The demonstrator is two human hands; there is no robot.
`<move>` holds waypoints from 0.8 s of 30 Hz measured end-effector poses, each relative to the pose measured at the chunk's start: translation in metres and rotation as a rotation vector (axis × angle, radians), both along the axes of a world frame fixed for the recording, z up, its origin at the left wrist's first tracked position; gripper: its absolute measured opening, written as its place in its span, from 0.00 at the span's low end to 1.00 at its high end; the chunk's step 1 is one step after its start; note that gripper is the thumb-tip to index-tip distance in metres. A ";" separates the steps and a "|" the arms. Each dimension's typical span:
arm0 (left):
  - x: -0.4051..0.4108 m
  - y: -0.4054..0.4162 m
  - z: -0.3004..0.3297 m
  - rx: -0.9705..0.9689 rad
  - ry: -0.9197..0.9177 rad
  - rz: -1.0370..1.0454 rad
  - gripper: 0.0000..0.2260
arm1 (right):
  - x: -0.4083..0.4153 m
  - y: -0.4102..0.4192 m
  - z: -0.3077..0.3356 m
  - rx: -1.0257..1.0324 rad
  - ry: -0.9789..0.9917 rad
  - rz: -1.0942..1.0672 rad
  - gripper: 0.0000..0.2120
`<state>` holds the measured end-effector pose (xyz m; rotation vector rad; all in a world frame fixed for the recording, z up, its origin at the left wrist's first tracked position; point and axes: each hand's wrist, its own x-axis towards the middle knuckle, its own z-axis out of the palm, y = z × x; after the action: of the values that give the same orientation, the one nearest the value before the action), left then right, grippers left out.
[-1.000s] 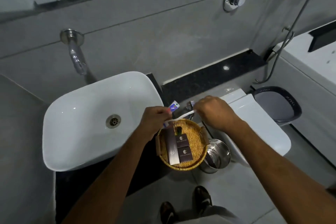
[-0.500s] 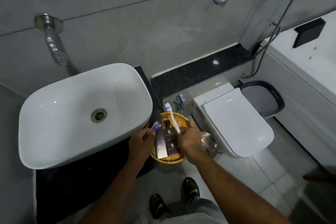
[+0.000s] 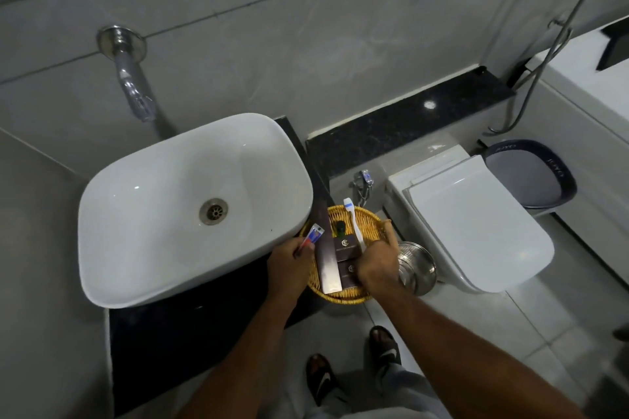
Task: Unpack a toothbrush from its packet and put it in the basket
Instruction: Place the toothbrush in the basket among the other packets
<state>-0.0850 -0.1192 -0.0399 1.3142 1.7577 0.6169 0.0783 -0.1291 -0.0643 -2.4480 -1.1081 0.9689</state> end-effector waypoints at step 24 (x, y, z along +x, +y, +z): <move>0.011 0.019 0.032 -0.074 -0.072 -0.266 0.09 | 0.038 0.013 0.076 0.297 0.220 0.175 0.05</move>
<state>-0.0745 -0.1003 -0.0076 1.4259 1.5011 0.4391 0.1167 -0.1162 0.0112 -1.9858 -1.2991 1.0132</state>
